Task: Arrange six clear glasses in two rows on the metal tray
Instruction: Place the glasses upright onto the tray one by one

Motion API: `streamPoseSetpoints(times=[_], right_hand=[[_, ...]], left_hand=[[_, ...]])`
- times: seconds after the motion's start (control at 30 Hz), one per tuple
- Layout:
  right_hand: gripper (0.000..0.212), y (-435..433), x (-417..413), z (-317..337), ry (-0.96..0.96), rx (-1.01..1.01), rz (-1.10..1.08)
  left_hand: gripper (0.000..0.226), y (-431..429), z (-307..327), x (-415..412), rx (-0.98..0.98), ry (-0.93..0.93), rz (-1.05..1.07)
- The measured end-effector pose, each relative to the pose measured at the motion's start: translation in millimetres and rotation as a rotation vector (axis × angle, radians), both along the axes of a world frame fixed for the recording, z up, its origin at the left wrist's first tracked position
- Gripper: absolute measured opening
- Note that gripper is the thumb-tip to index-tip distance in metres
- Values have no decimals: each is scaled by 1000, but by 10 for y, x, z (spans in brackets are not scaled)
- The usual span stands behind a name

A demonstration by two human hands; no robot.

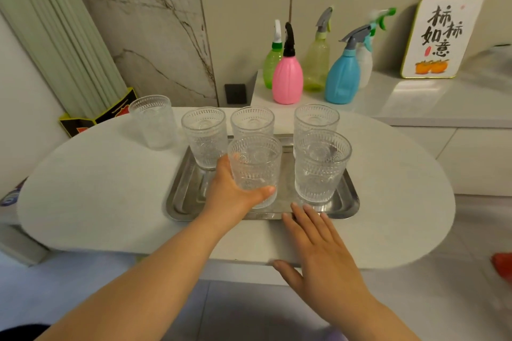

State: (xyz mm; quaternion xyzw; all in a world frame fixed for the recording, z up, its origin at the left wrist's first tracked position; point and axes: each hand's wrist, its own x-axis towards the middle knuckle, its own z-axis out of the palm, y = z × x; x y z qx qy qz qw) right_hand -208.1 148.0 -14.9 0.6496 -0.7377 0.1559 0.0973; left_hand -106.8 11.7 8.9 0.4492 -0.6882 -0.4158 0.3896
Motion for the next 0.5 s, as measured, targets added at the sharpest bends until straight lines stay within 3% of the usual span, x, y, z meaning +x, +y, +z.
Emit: streamPoseSetpoints(times=[0.17, 0.33, 0.5], right_hand=[[70, -19, -5, -3, 107, -8, -4], [67, -26, 21, 35, 87, -51, 28], [59, -95, 134, 86, 53, -85, 131]], left_hand=[[72, -30, -44, -13, -24, -25, -15], [83, -56, -30, -27, -4, -111, -64], [75, -97, 0, 168, 33, -48, -171]])
